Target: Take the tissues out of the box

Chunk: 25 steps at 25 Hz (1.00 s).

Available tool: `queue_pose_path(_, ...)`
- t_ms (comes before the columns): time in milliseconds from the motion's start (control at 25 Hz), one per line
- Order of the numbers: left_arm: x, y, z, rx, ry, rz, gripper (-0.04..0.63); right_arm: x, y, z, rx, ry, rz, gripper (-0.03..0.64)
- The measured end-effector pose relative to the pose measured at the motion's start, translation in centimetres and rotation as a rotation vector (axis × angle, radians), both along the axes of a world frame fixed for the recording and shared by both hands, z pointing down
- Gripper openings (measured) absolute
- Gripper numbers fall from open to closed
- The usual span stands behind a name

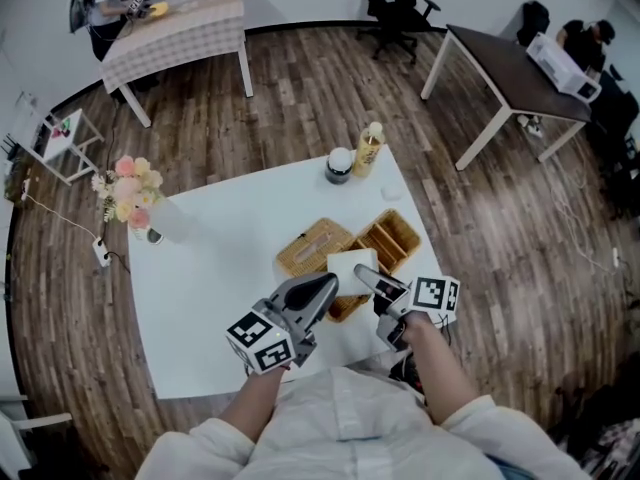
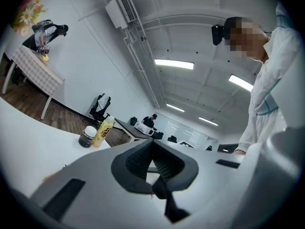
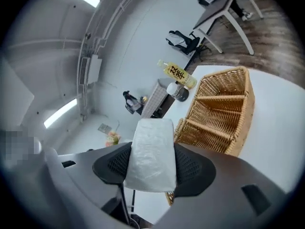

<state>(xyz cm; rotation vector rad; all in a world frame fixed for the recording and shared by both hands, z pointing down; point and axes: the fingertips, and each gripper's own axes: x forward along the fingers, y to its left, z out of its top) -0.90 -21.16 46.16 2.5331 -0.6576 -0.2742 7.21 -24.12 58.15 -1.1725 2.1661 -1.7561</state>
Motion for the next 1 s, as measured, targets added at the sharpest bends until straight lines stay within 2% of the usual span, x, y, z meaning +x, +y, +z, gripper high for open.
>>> queue_pose_path(120, 0.0, 0.2, 0.0, 0.003, -0.009, 0.008, 0.000, 0.4, -0.2, -0.4, -0.002, -0.083, 0.047, 0.268)
queue_pose_path(360, 0.2, 0.2, -0.3, 0.010, -0.011, 0.012, 0.001, 0.2, -0.6, -2.2, 0.001, -0.318, 0.123, 0.268)
queue_pose_path(600, 0.4, 0.4, -0.6, 0.032, -0.008, 0.016, 0.001, 0.1, -0.5, -2.3, -0.001, -0.363, 0.143, 0.268)
queue_pose_path(760, 0.2, 0.5, -0.8, 0.034, -0.015, 0.002, 0.000, -0.3, -0.3, -3.3, -0.016, -0.428, 0.166, 0.269)
queue_pose_path(1000, 0.4, 0.8, -1.1, 0.019, -0.015, 0.002, 0.000, -0.5, 0.1, -3.5, 0.004, -0.424, 0.145, 0.268)
